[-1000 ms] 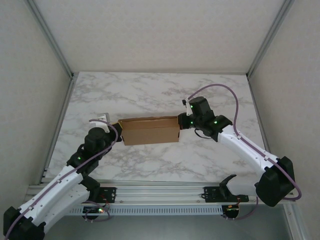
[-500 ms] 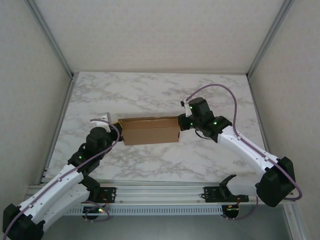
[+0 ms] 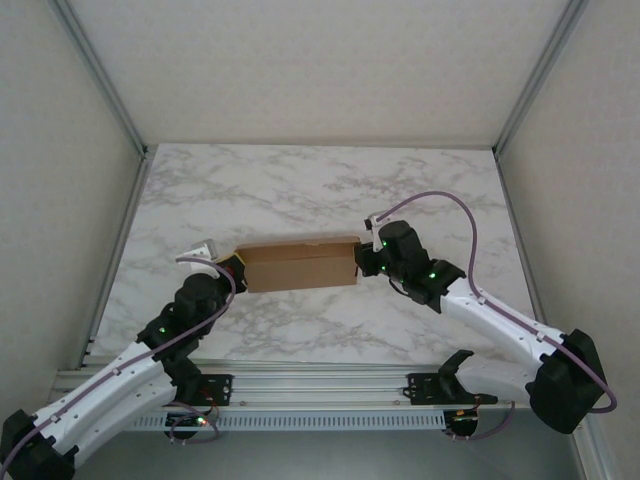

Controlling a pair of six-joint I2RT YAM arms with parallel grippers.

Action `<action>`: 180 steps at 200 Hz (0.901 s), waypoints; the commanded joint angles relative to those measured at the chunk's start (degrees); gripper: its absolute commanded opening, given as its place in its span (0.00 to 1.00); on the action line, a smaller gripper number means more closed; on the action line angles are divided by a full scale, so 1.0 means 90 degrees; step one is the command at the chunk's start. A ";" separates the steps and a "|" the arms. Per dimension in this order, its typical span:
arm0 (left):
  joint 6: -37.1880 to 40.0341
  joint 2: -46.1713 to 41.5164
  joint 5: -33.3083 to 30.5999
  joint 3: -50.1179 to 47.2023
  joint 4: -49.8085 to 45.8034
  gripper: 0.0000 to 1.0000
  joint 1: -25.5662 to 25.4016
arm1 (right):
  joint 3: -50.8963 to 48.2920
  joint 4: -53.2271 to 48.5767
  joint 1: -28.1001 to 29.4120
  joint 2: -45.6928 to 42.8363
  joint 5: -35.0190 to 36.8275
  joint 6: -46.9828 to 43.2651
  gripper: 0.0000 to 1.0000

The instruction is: Fold the paper box

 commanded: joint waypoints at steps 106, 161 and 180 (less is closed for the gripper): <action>0.0553 0.0401 -0.0337 0.0042 -0.0441 0.00 -0.0142 | 0.0229 -0.0528 -0.0013 -0.0940 -0.0800 0.0075 0.64; 0.0503 0.0359 -0.0363 0.0005 -0.0425 0.00 -0.0181 | 0.0890 -0.0818 -0.0067 -0.0704 -0.0771 0.0501 0.65; 0.0493 0.0333 -0.0373 -0.0009 -0.0419 0.00 -0.0203 | 0.1724 -0.1712 -0.0119 0.0059 -0.0148 0.0988 0.64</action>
